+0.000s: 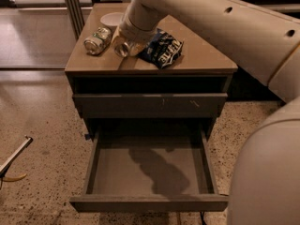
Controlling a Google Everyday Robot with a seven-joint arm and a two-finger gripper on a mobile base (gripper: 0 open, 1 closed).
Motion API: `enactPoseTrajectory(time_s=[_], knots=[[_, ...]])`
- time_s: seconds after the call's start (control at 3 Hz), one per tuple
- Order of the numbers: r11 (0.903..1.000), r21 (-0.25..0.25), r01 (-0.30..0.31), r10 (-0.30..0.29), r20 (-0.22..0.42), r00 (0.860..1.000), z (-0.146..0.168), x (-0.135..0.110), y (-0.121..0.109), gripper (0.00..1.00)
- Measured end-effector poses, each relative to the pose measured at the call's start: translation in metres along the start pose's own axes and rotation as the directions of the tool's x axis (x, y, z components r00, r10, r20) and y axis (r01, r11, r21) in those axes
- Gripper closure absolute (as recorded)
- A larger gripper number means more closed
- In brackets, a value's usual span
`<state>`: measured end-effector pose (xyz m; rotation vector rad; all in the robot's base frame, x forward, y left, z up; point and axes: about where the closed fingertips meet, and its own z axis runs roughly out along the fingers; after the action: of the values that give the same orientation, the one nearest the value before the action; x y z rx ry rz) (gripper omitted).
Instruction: Place redbull can into middle drawer
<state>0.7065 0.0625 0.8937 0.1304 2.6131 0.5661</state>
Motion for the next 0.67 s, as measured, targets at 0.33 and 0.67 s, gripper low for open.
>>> enactPoseTrajectory(time_s=[0.33,0.67], knots=[[0.999,-0.037,0.024,-0.023,0.027,0.999,-0.035,0.031,-0.017,1.0],[0.991,-0.115,0.068,-0.061,0.065,0.996,-0.066,0.067,-0.032,1.0]])
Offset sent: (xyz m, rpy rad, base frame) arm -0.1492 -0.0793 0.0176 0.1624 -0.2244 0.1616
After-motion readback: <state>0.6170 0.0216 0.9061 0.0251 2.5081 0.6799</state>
